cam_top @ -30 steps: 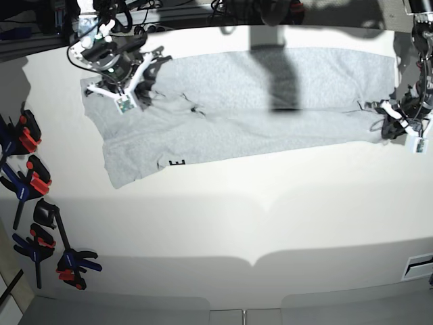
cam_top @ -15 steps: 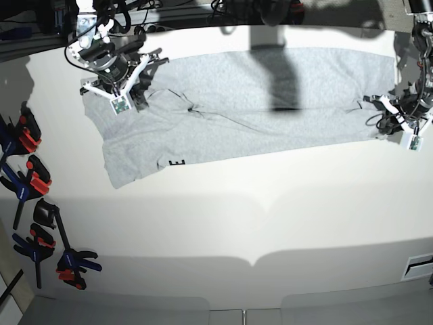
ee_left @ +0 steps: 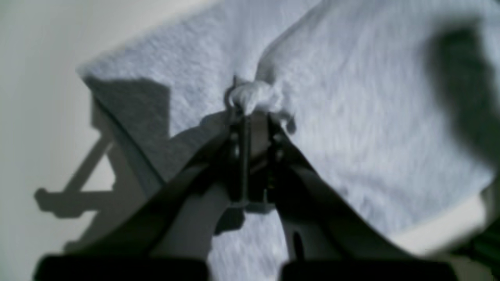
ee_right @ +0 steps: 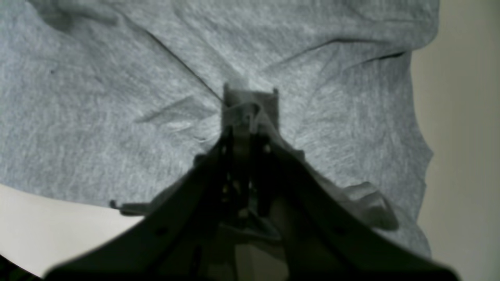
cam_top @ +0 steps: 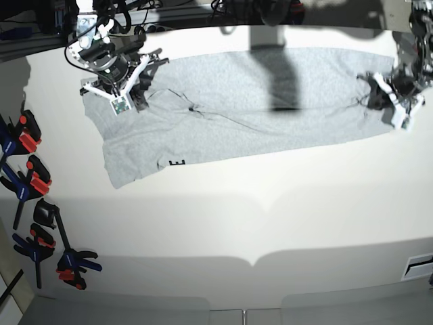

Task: Fold the T-shirt properly
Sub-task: 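Move the right gripper to the folded edge corner and grasp it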

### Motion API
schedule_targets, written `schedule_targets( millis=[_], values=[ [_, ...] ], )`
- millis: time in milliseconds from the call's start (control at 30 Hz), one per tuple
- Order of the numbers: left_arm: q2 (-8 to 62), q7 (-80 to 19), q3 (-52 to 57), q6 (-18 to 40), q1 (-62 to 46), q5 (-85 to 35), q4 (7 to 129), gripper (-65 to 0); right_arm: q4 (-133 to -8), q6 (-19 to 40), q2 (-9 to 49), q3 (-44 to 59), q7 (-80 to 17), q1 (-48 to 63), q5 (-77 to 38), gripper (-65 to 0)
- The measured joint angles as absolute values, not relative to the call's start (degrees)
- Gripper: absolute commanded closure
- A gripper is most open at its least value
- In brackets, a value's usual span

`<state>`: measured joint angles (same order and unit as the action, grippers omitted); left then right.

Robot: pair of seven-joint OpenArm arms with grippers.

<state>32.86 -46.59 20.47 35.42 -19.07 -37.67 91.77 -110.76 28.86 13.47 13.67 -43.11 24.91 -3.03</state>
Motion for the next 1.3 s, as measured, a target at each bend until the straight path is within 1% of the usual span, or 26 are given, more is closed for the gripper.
schedule_targets(
  millis=[33,133,167,200,267,533,767,800,833,867,900,933,1100,1167,1300],
  values=[
    [32.86,-46.5,20.47,35.42,-19.4,-37.78,91.77,-3.7,-110.76,28.86,13.47,13.67,-43.03,24.91,-3.03,0.0],
    [32.88,-46.28,20.47,35.44,-19.31,-41.1,91.77,-18.3,-110.76,28.86,13.47,13.67,-42.94,24.91,-3.03,0.0],
    [32.88,-46.26,20.47,35.46,-19.31,-42.04,91.77,-21.0,-110.76,28.86,13.47,13.67,-42.96,24.91,-3.03,0.0],
    [32.88,-46.24,20.47,35.48,-19.33,-42.28,91.77,-22.0,-110.76,28.86,13.47,13.67,-42.96,24.91,-3.03,0.0],
    [32.88,-45.32,20.47,35.46,-19.35,-42.28,91.77,-22.0,-110.76,28.86,13.47,13.67,-42.96,24.93,-3.03,0.0],
    [32.86,-41.93,20.47,35.46,-19.33,-42.54,91.77,-22.0,-110.76,28.86,13.47,13.67,-42.94,24.91,-3.03,0.0],
    [32.88,-41.93,20.47,35.64,-19.33,-42.65,91.77,-21.5,-110.76,28.86,13.47,13.67,-42.92,24.91,-3.03,0.0],
    [32.88,-41.93,20.47,35.64,-19.33,-42.65,91.77,-20.7,-110.76,28.86,13.47,13.67,-42.92,24.91,-3.03,0.0],
    [32.88,-41.93,20.47,35.64,-19.33,-42.65,91.77,-17.5,-110.76,28.86,13.47,13.67,-42.94,24.91,-3.03,0.0],
    [32.88,-41.93,20.47,35.66,-19.33,-42.65,91.77,-12.0,-110.76,28.86,13.47,13.67,-42.94,24.91,-3.03,0.0],
    [32.88,-41.91,20.47,35.66,-19.33,-42.65,91.77,-4.8,-110.76,28.86,13.47,13.67,-42.94,24.91,-3.03,0.0],
    [32.88,-41.89,20.47,35.68,-19.33,-42.65,91.77,0.0,-110.76,28.86,13.47,13.67,-42.94,24.91,-3.03,0.0],
    [32.88,-42.0,20.47,35.66,-19.33,-42.65,91.77,0.0,-110.76,28.86,13.47,13.67,-42.96,24.91,-2.98,0.0],
    [33.04,-43.48,20.47,35.66,-19.33,-42.68,91.77,0.0,-110.76,28.84,13.47,13.67,-43.18,24.91,-1.61,0.0],
    [33.82,-47.05,20.49,35.77,-19.35,-42.85,91.77,0.0,-110.76,26.48,13.5,14.22,-43.38,24.91,-1.43,0.0]
  ],
)
